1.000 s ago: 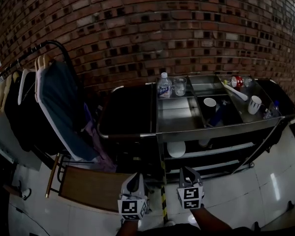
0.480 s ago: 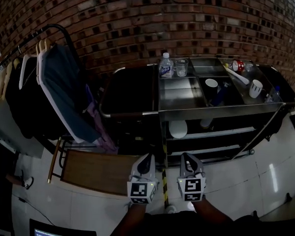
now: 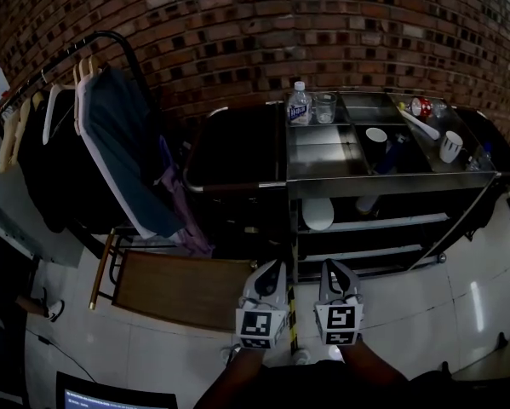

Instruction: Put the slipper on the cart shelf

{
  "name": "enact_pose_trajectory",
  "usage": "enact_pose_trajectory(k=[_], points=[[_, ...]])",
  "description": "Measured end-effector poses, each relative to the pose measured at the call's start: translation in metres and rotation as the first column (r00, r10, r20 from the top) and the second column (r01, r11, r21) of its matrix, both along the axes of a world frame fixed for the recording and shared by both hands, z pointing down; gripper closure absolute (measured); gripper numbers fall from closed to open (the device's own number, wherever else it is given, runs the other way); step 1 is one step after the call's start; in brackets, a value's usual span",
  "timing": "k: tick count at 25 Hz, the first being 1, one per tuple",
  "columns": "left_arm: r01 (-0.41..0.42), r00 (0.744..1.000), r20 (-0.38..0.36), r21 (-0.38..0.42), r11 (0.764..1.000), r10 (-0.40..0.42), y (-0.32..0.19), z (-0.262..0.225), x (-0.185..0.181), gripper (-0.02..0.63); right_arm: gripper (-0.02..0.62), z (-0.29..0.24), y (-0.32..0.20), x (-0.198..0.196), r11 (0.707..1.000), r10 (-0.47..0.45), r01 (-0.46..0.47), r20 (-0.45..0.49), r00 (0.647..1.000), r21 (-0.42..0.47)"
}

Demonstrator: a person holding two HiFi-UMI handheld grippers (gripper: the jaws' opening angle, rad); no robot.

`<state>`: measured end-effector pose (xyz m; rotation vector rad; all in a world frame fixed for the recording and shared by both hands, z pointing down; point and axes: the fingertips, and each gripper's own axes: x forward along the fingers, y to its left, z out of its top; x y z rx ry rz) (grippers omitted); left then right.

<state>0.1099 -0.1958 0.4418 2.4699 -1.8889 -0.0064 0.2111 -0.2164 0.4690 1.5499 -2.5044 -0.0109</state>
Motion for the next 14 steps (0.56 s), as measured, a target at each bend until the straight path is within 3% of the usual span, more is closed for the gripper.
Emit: enact_pose_trajectory(k=[6, 10, 14], points=[[-0.011, 1.000, -0.007, -0.011, 1.000, 0.011, 0.003, 0.002, 0.001, 0.591, 0.594, 0.005, 0.007, -0.005, 1.000, -0.007, 0.007, -0.017, 1.000, 0.000], [0.002, 0.999, 0.047, 0.008, 1.000, -0.003, 0.001, 0.004, 0.000, 0.591, 0.594, 0.003, 0.005, -0.007, 0.999, -0.014, 0.015, 0.029, 0.999, -0.029], [0.010, 0.998, 0.058, 0.010, 1.000, -0.011, 0.000, 0.005, -0.004, 0.591, 0.594, -0.005, 0.002, -0.018, 0.999, -0.038, 0.038, 0.038, 0.999, -0.004]])
